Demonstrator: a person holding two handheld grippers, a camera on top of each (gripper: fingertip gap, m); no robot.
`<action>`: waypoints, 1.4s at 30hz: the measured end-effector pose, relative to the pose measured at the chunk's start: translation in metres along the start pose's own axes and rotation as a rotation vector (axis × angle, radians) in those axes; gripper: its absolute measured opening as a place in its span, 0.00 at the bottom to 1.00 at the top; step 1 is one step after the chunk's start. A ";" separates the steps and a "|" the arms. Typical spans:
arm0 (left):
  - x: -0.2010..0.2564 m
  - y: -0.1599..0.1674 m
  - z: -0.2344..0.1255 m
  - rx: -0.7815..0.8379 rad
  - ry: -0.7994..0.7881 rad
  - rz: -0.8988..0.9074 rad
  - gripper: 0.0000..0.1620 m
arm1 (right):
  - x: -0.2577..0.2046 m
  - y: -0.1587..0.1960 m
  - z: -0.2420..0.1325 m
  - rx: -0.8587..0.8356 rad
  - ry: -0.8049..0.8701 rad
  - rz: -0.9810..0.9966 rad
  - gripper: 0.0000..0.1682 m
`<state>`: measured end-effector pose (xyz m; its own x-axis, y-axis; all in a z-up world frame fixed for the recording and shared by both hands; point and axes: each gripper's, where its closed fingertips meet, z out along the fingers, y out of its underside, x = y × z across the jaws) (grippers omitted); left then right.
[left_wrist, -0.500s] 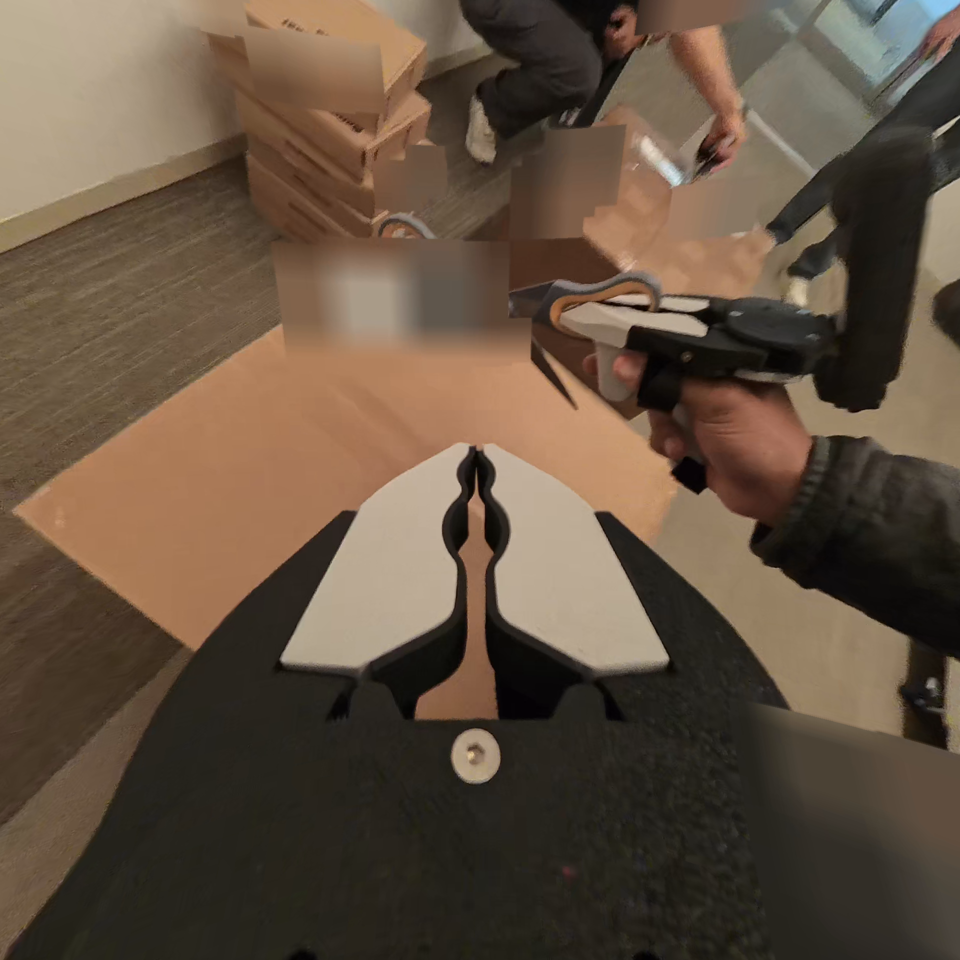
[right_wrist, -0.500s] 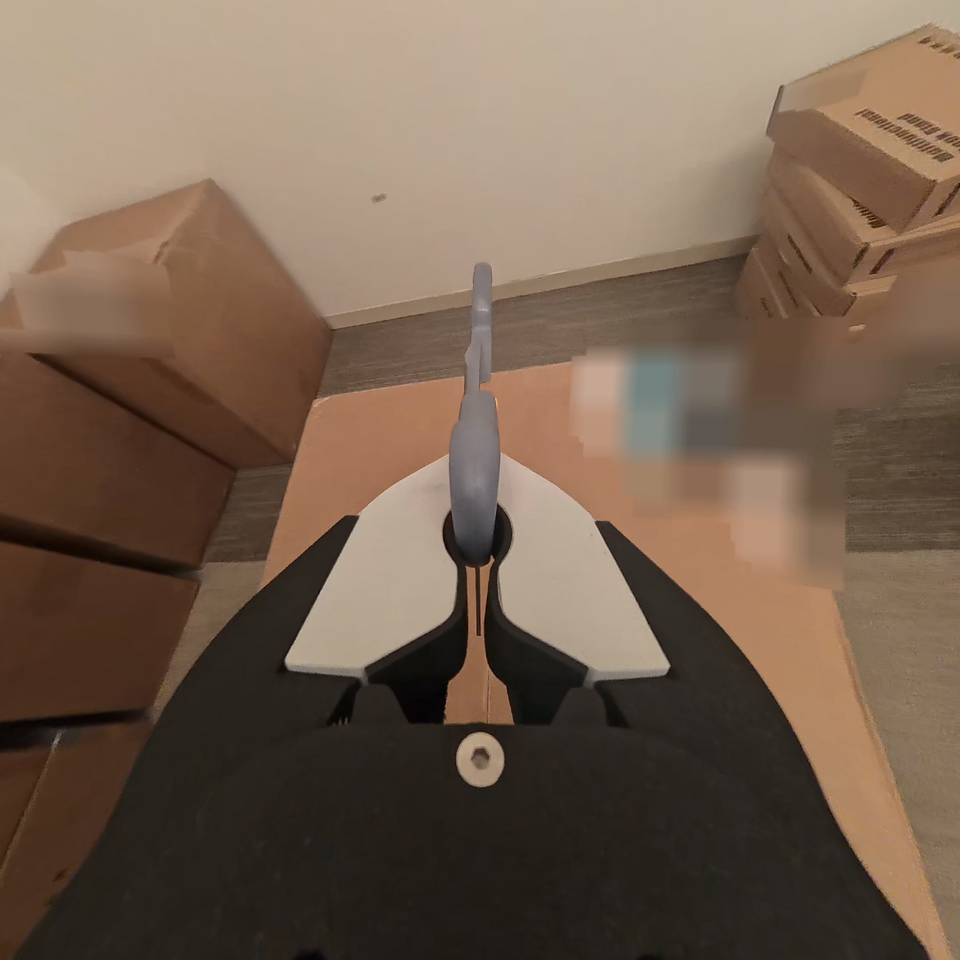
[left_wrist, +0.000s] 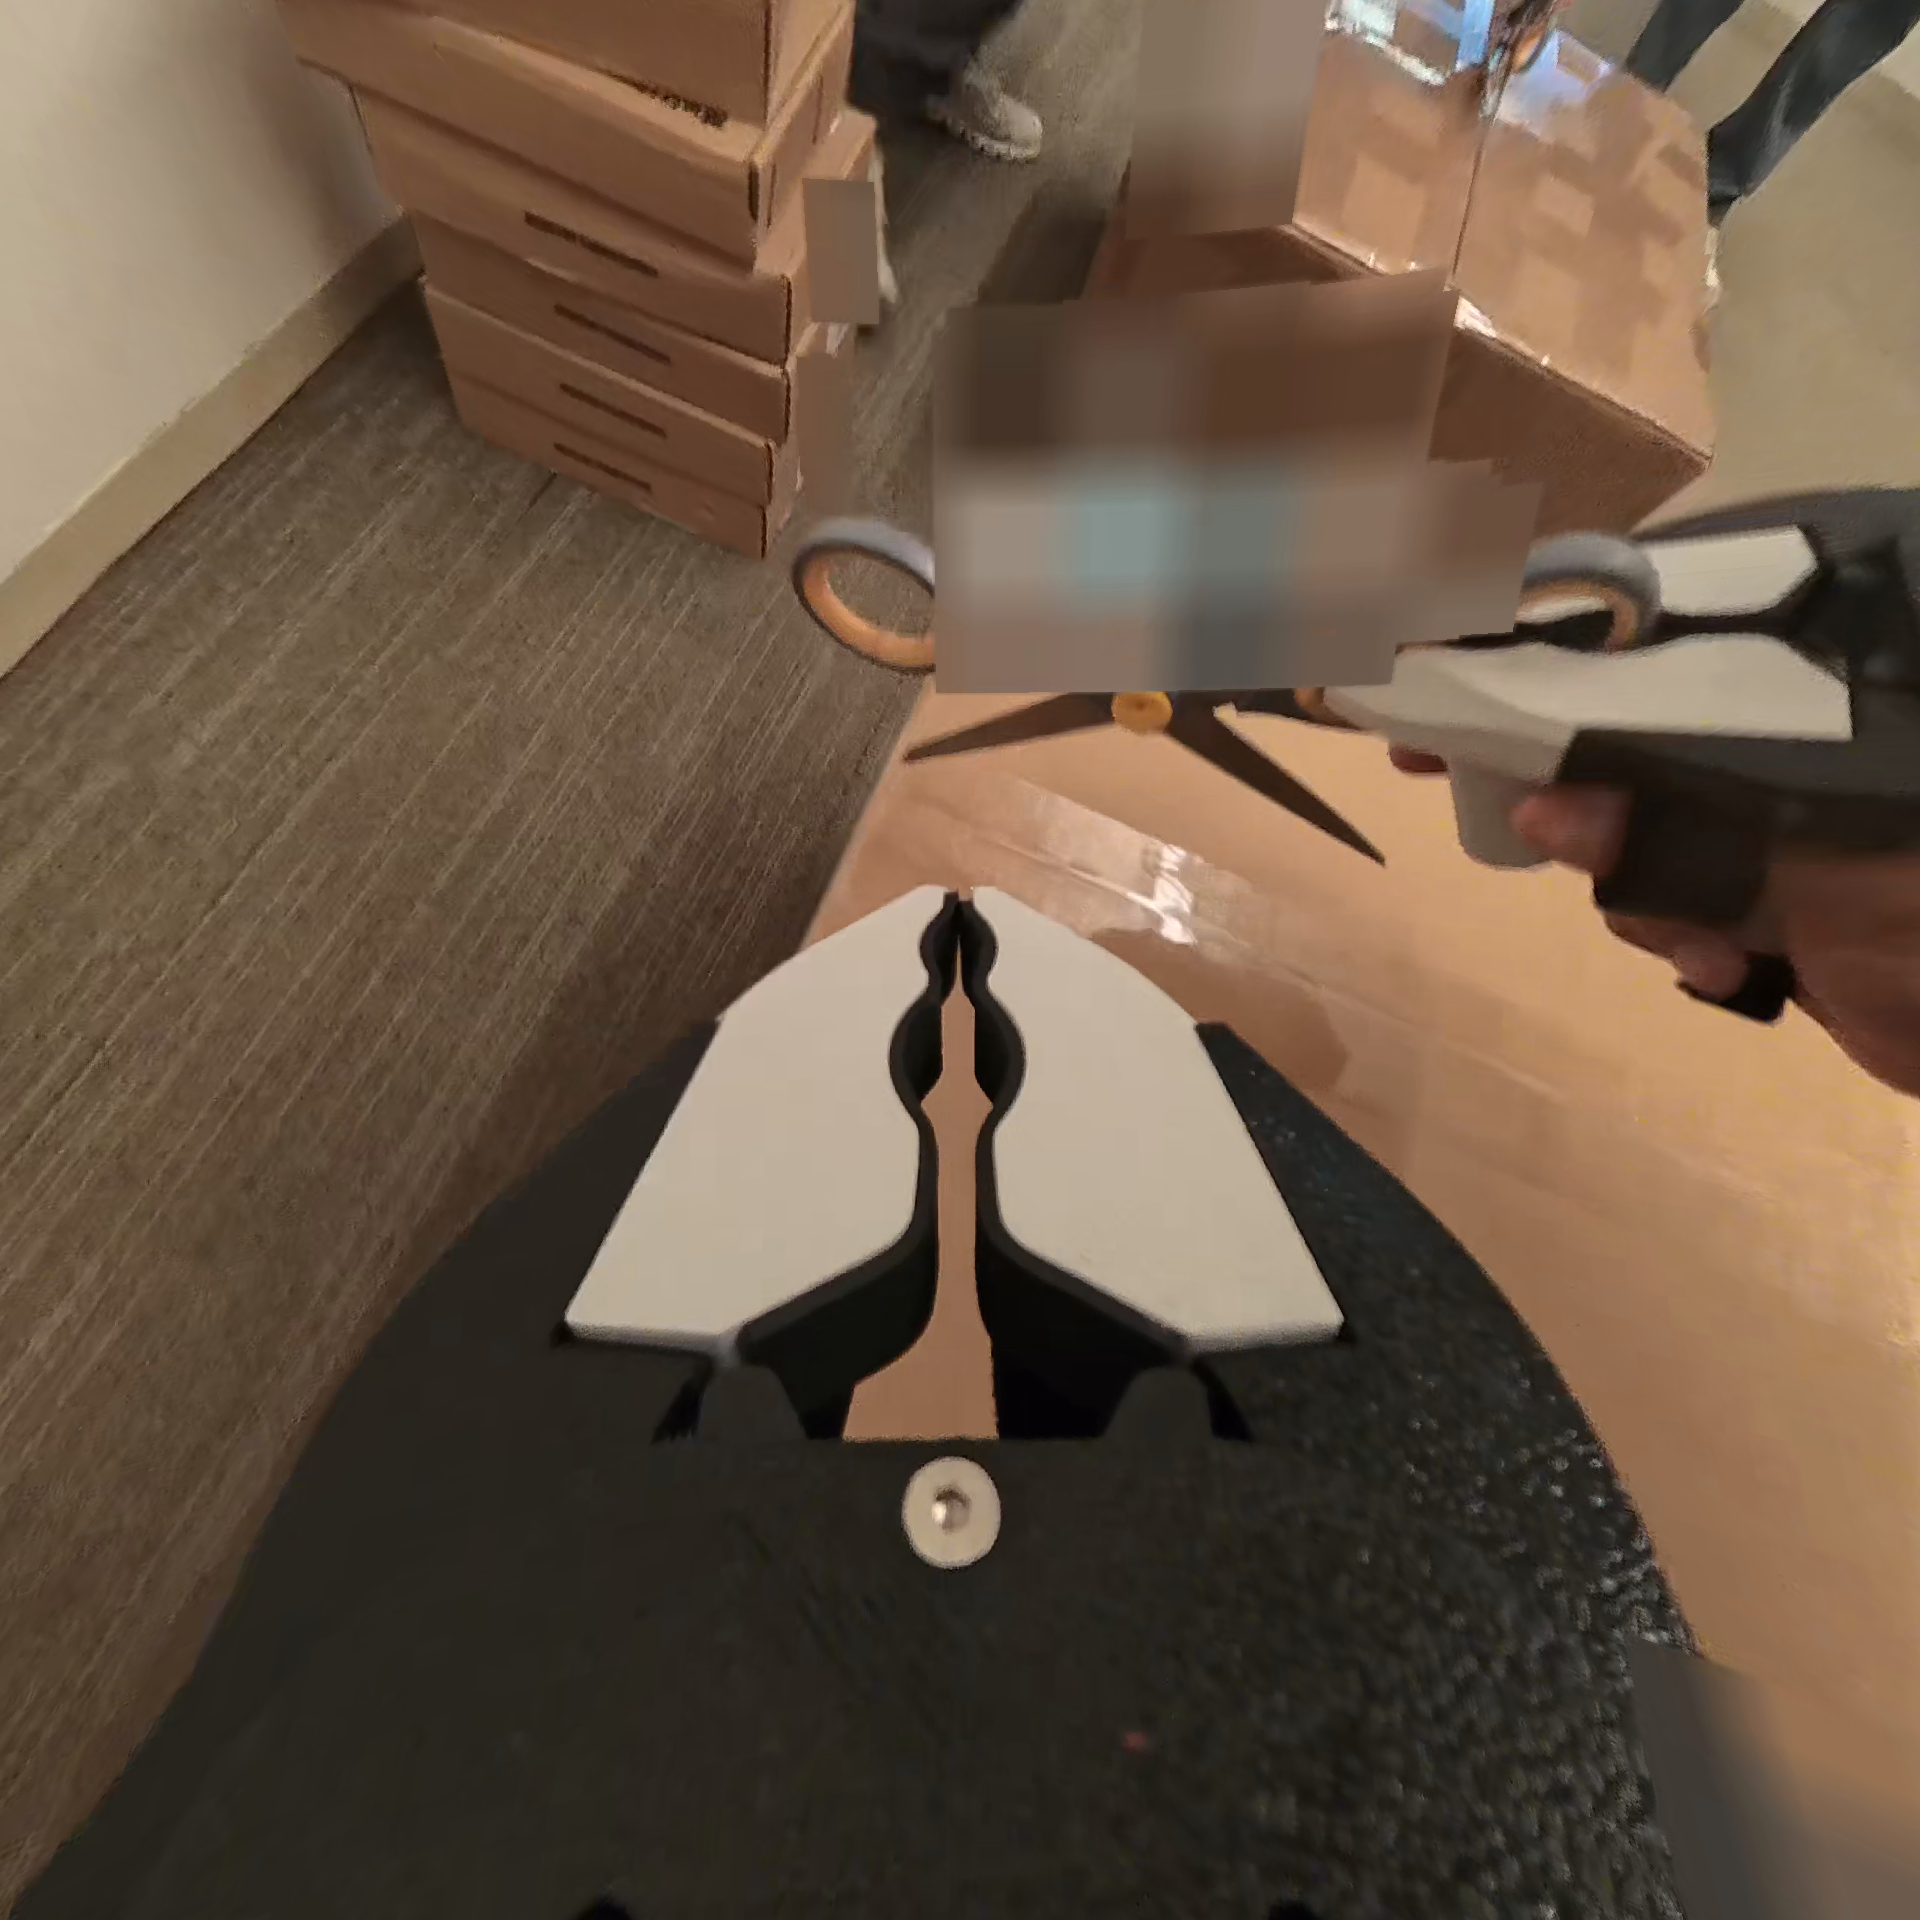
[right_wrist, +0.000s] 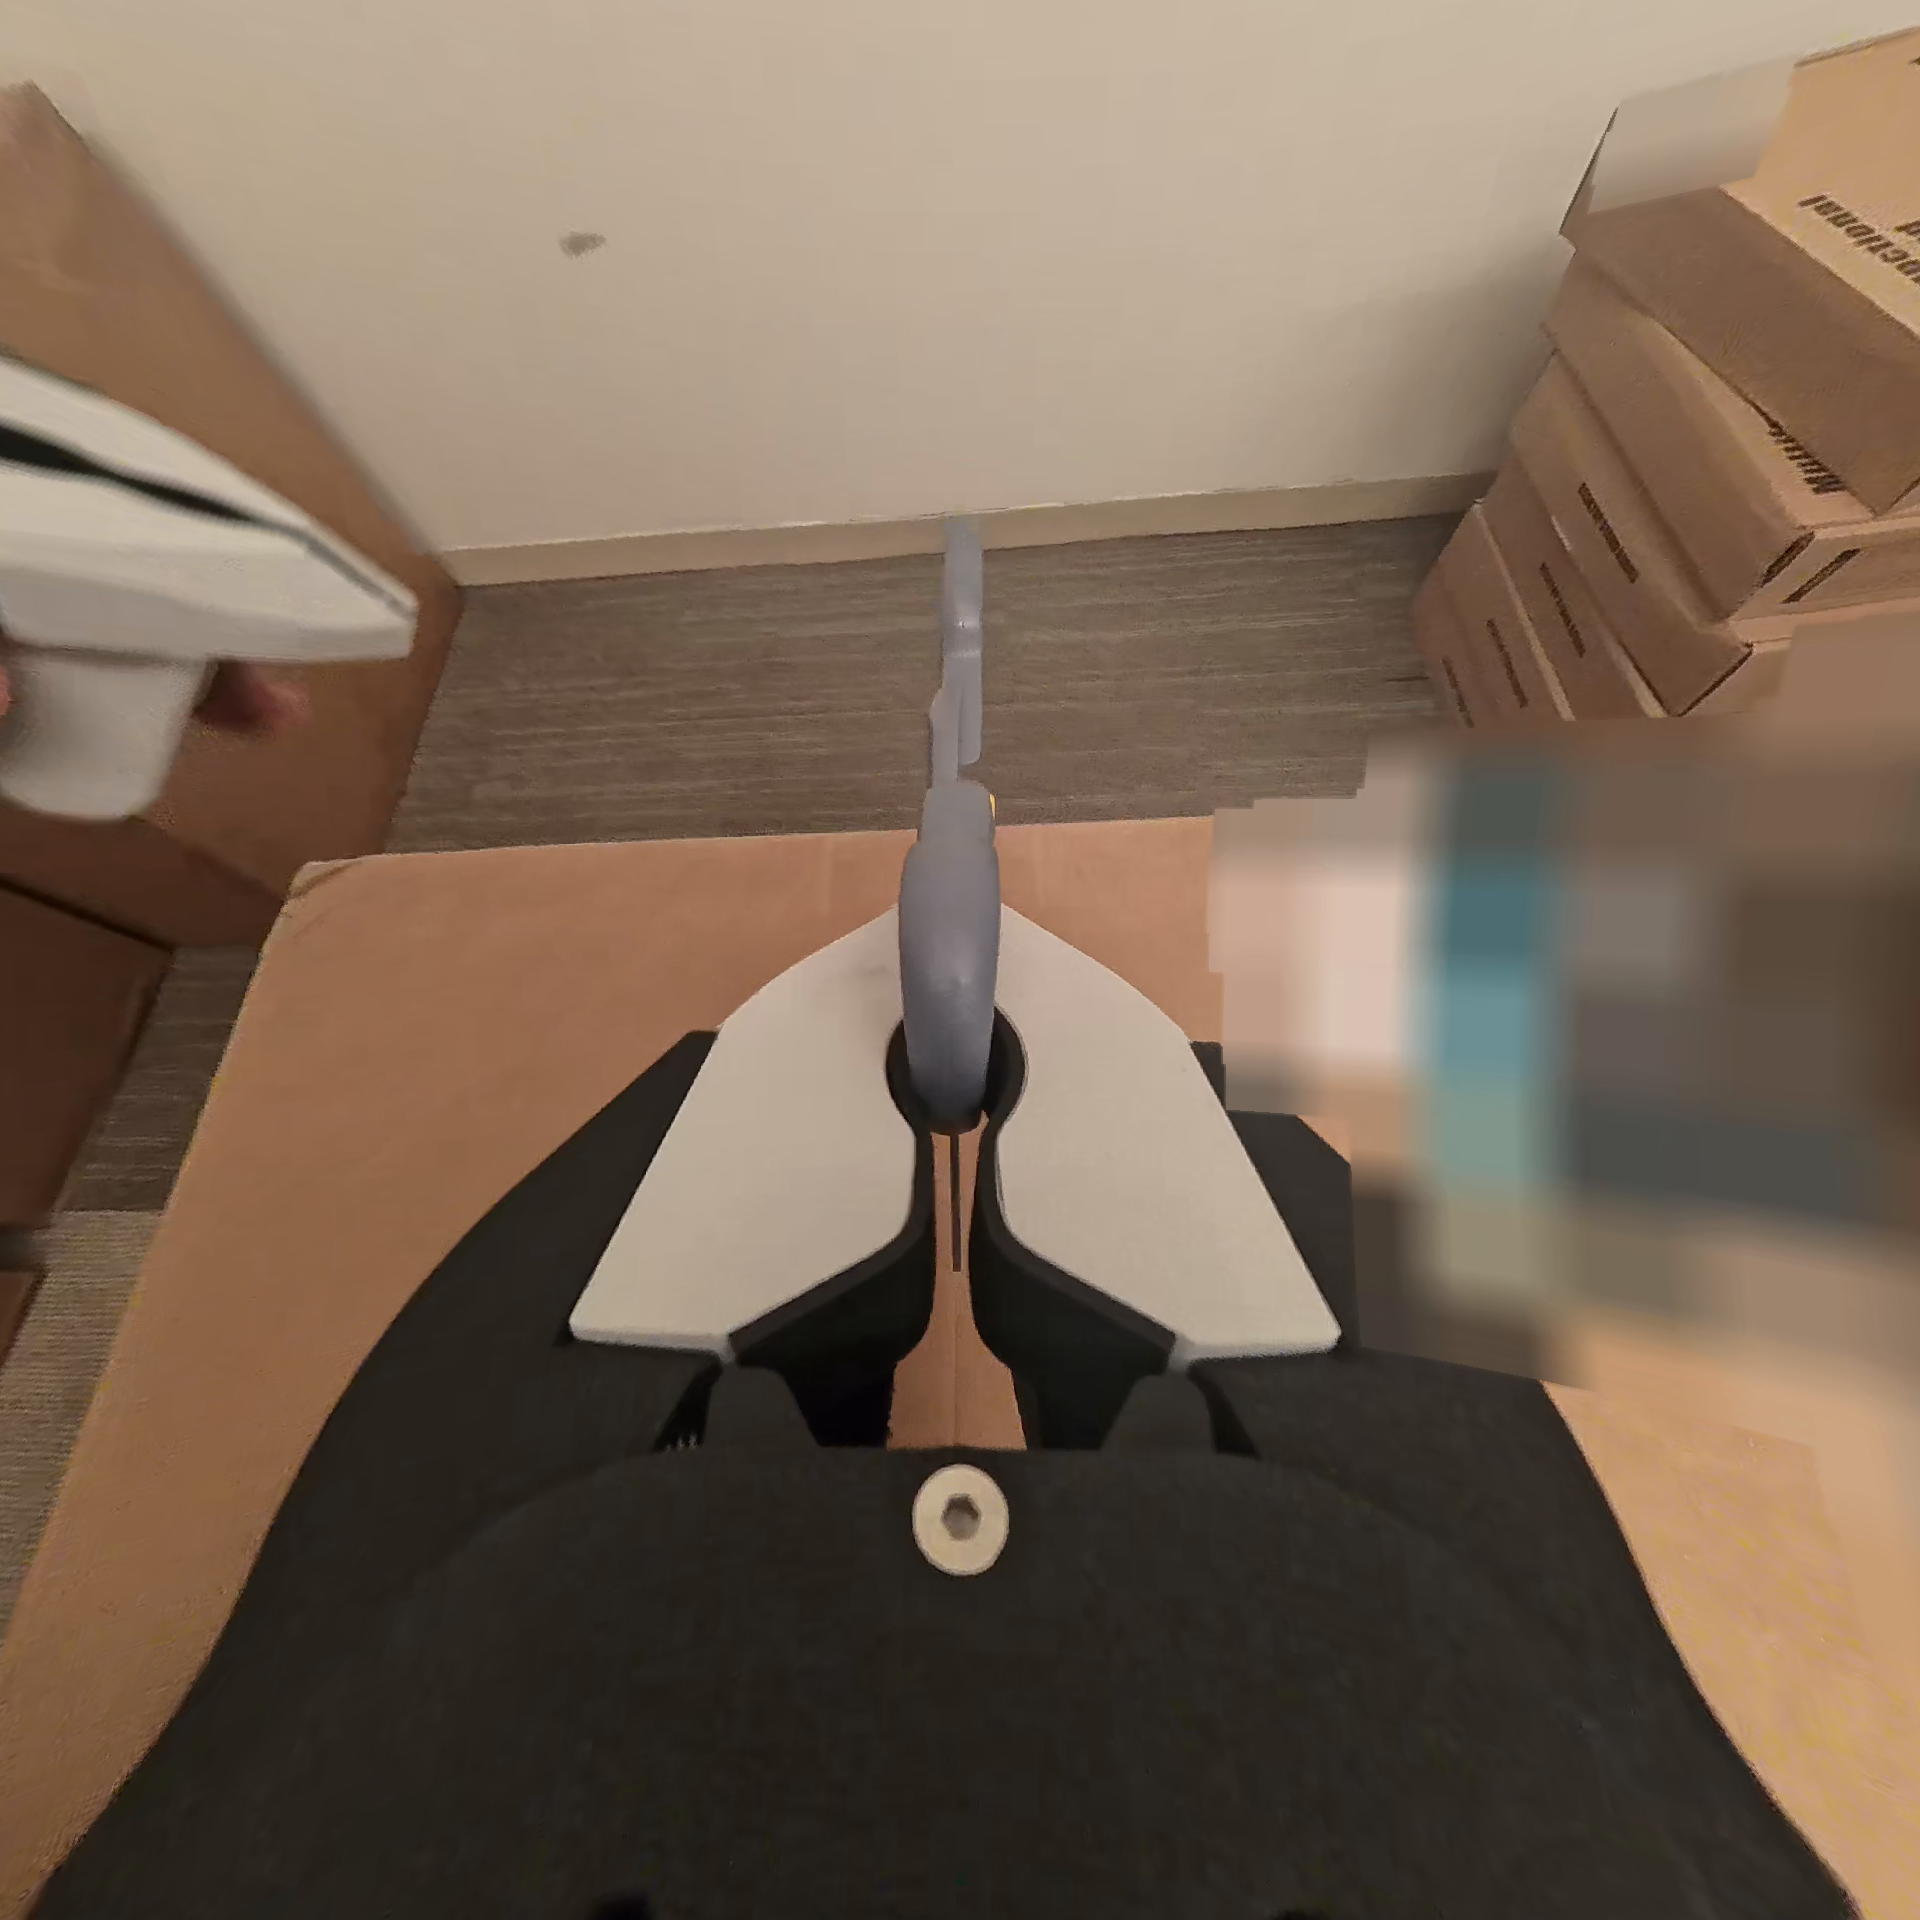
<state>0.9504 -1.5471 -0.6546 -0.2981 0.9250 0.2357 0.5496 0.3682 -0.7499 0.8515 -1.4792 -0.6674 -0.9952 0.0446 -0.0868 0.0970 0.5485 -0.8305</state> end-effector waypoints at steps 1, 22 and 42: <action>-0.006 -0.003 0.006 0.006 0.006 0.003 0.00 | -0.001 0.002 0.003 -0.006 0.001 -0.008 0.00; -0.011 -0.038 0.061 0.011 0.007 0.136 0.00 | -0.006 0.017 0.012 -0.020 0.034 -0.057 0.00; 0.009 -0.051 0.069 -0.002 0.043 0.283 0.00 | -0.007 0.026 0.008 -0.049 0.068 -0.112 0.00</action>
<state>0.8656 -1.5642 -0.6571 -0.0994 0.9941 0.0432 0.6078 0.0950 -0.7884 0.8611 -1.4721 -0.6927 -0.9984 0.0368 0.0438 -0.0134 0.5936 -0.8047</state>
